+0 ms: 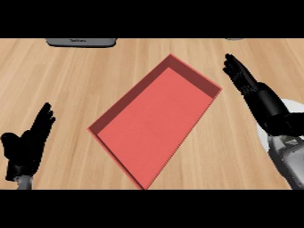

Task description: Pick the squash from the plate and place it in the cardboard box

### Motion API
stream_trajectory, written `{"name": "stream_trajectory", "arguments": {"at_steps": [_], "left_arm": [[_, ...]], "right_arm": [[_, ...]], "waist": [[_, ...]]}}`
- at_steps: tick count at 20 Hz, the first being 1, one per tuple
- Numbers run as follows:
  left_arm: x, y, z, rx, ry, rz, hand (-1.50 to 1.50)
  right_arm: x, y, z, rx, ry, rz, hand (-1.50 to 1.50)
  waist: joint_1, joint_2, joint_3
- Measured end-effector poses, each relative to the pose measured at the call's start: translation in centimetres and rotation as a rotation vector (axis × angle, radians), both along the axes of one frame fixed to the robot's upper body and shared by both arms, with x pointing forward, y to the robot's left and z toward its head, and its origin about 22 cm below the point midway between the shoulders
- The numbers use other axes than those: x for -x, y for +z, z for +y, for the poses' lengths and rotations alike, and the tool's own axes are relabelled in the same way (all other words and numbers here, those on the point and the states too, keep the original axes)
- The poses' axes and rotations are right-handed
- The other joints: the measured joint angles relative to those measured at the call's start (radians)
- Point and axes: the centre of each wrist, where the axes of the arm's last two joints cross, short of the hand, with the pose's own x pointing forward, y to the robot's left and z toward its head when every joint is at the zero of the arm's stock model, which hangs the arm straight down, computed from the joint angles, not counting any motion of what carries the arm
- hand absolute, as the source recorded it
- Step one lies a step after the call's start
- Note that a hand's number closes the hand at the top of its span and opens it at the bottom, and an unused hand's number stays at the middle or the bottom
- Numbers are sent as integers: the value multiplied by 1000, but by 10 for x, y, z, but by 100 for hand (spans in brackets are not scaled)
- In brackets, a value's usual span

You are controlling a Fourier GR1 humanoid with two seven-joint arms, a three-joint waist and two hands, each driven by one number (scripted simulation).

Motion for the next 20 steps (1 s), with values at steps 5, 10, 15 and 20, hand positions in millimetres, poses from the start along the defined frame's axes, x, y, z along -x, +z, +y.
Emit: {"name": "stream_trajectory", "arguments": {"at_steps": [5,10,15,20], "left_arm": [[-4,13,34,-157,66,-43,0],[-4,21,55,-282,97,-46,0],[-8,25,61,-333,107,-53,0],[-18,27,60,-351,88,-56,0]], "right_arm": [[14,-19,-66,-86,32,78,-150],[26,-6,-123,256,84,14,-150],[60,-55,-187,100,99,39,-150],[76,-62,-232,122,45,1,-150]], "waist": [[-17,13,24],[-29,15,30],[-27,27,38],[-6,30,39]]}}
